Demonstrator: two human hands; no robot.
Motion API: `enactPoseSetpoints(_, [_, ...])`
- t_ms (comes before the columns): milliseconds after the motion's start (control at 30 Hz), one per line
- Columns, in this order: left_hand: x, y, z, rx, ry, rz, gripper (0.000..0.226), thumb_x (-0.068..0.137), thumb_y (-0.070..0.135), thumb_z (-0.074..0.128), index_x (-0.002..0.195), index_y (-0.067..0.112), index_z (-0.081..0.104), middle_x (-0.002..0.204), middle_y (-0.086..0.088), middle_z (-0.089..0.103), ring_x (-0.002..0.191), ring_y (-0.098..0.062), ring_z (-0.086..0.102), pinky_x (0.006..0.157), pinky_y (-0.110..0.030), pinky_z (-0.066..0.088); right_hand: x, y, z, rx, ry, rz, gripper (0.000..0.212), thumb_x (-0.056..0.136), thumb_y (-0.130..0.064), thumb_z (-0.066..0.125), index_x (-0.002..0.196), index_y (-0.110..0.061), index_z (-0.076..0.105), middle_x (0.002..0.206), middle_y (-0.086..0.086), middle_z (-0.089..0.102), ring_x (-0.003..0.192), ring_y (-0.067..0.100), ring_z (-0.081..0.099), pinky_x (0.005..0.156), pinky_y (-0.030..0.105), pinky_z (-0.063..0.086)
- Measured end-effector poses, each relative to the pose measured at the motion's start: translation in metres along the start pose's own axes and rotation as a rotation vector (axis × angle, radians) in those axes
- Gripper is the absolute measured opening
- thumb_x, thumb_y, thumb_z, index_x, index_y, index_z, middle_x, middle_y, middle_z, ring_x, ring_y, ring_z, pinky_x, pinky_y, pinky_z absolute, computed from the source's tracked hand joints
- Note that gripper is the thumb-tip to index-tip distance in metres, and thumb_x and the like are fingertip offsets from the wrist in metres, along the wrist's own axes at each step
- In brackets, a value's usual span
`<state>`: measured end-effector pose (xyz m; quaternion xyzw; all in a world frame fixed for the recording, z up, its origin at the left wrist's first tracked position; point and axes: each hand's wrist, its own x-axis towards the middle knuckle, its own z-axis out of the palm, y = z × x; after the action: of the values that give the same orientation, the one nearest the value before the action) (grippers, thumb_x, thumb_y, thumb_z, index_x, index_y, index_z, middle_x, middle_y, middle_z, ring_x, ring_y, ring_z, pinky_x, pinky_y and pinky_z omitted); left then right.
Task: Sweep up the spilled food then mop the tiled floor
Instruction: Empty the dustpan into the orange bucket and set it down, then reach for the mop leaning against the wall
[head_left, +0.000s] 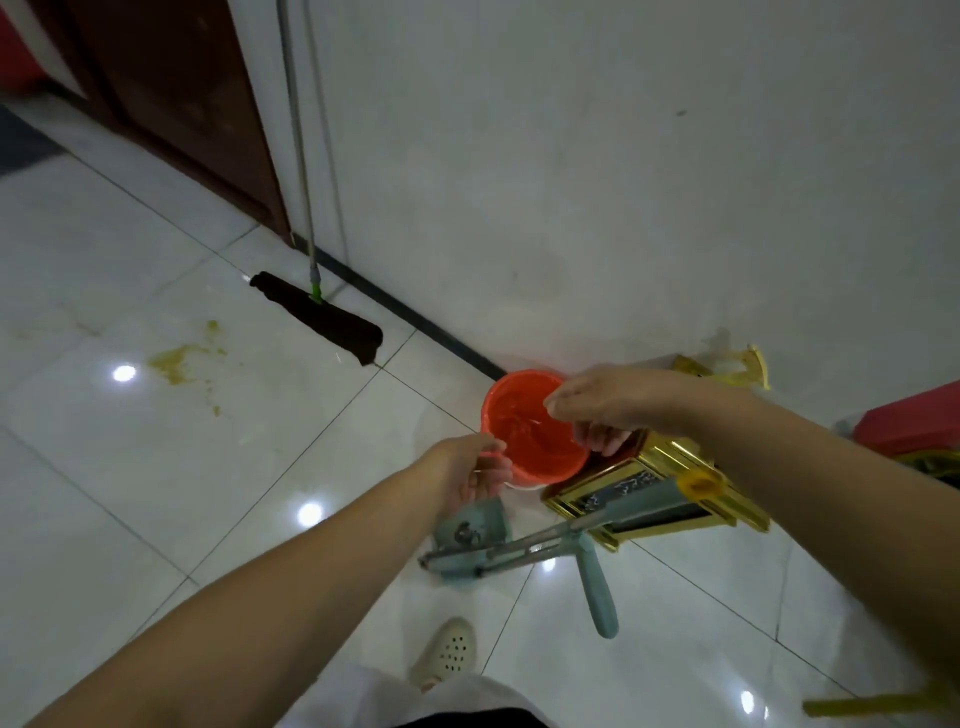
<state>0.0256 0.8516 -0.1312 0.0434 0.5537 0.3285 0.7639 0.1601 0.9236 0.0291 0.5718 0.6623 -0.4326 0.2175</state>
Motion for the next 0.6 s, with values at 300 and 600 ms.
enactPoseSetpoints(300, [-0.097,0.046,-0.162,-0.234,0.164,0.179,0.032,0.1,0.029,0.04,0.094,0.007,0.062,0.086,-0.011,0.068,0.072,-0.019,0.066,0.057,-0.03,0.054,0.022,-0.151,0.068,0.045,0.053,-0.158,0.039,0.097,-0.029,0.05,0.134,-0.015,0.052,0.089,0.008,0.064,0.077,0.018,0.063,0.061,0.024,0.054])
enactPoseSetpoints(600, [-0.175,0.084,-0.348,-0.489,0.363,0.352,0.038,0.102,0.03,0.032,0.086,0.009,0.059,0.085,-0.008,0.061,0.072,-0.017,0.058,0.062,-0.027,0.048,0.072,-0.263,0.152,0.304,0.06,-0.331,0.034,0.093,-0.019,0.054,0.126,-0.015,0.059,0.074,0.003,0.064,0.058,0.009,0.062,0.051,0.018,0.052])
